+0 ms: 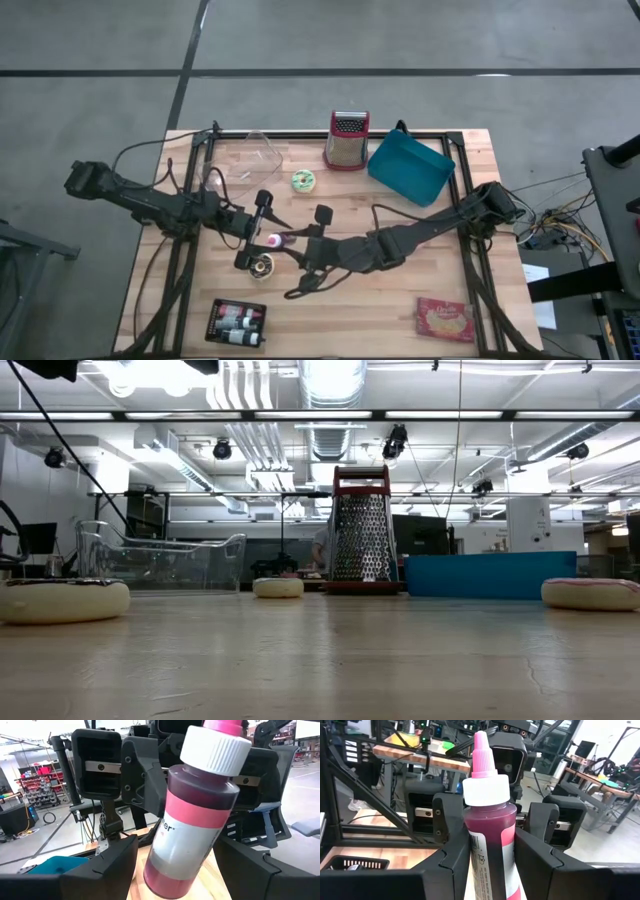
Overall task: Pick & Place Food Item
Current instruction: Put the pink food coloring bottle into the black bin
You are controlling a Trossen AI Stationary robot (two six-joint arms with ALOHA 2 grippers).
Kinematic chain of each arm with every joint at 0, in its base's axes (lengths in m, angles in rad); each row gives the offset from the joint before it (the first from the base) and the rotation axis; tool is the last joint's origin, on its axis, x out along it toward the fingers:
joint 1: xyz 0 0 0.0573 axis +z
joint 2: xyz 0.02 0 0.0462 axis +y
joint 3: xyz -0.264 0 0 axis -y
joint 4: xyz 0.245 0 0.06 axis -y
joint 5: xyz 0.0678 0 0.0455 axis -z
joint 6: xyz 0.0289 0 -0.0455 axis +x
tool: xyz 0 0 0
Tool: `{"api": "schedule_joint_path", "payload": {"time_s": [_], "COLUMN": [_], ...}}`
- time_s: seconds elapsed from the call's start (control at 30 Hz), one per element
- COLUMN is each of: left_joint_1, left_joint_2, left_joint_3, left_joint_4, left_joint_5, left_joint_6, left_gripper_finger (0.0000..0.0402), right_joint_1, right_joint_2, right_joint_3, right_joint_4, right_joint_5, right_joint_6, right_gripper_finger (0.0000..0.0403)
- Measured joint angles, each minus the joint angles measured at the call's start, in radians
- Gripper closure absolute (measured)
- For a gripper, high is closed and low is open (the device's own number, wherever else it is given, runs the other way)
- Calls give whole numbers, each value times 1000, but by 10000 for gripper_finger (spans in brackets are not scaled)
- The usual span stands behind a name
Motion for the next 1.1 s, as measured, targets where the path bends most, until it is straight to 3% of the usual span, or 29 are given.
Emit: {"api": "schedule_joint_path", "payload": {"time_s": [0.3, 0.77, 1.1], "left_joint_1": [0, 0, 0], "left_joint_2": [0, 0, 0], "left_joint_3": [0, 0, 0], "left_joint_4": [0, 0, -4], "left_joint_5": [0, 0, -1], "left_joint_6": [4, 9, 11], "left_gripper_finger": [146, 231, 238], "right_joint_1": [0, 0, 0], "right_joint_2": [0, 0, 0], "right_joint_3": [0, 0, 0], "right_joint_4": [0, -1, -11], "right_joint_5": [0, 0, 0], "right_joint_6": [0, 3, 2], "right_gripper_finger": [271, 271, 271]}}
